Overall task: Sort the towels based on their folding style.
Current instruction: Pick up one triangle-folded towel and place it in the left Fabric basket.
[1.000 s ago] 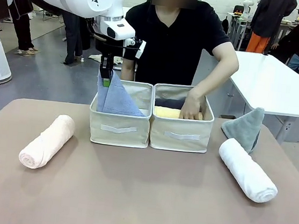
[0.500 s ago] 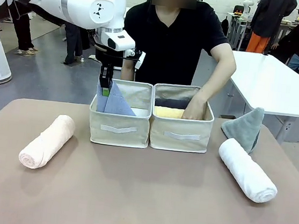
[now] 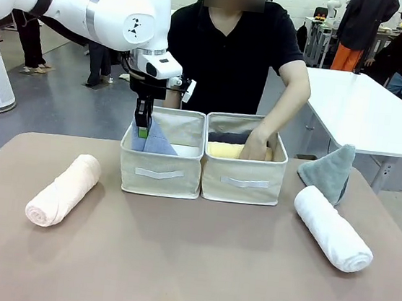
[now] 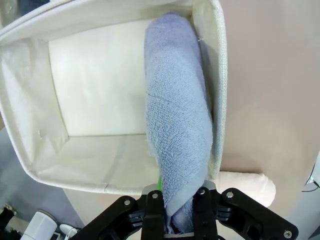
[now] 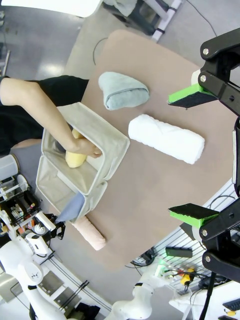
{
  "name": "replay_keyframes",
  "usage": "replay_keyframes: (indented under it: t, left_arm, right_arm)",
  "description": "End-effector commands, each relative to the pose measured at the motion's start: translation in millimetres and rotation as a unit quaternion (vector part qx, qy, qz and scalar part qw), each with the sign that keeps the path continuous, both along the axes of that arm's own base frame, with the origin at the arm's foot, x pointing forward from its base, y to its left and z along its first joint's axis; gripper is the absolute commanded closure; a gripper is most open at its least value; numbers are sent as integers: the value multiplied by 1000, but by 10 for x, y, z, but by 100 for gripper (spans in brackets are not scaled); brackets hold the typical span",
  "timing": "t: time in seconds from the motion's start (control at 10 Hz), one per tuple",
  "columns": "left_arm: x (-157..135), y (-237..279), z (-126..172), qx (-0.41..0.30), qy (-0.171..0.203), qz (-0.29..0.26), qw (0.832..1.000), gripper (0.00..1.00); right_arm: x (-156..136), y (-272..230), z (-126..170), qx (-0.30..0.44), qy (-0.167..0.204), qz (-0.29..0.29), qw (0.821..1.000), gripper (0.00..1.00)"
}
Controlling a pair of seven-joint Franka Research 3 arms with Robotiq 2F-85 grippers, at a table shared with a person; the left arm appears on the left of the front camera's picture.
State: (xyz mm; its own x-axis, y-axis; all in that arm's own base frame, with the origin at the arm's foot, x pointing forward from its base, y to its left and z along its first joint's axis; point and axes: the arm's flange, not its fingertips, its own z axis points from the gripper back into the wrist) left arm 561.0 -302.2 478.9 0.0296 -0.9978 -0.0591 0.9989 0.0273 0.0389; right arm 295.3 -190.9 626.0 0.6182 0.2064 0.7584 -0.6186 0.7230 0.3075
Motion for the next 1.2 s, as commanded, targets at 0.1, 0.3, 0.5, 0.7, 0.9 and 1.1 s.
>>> replay_keyframes:
  t: [0.1, 0.3, 0.5, 0.7, 0.9, 1.1]
  left_arm:
    - [-37, 41, -135, -15, 9, 3, 1000, 83]
    - [-34, 61, -183, -11, 11, 2, 1000, 83]
    - [-37, 73, -214, -7, 13, 4, 1000, 83]
    - [-46, 79, -235, -8, 15, 5, 1000, 83]
    - [-32, 94, -237, -9, 13, 3, 1000, 83]
    - [-36, 99, -216, -10, 12, 2, 1000, 24]
  right_arm:
    - [3, 6, -12, 2, 0, 2, 1000, 0]
    - [3, 6, -12, 2, 0, 2, 1000, 0]
    - [3, 6, -12, 2, 0, 2, 1000, 0]
    - [3, 6, -12, 2, 0, 2, 1000, 0]
    - [3, 6, -12, 2, 0, 2, 1000, 0]
    - [3, 6, -12, 2, 0, 2, 1000, 0]
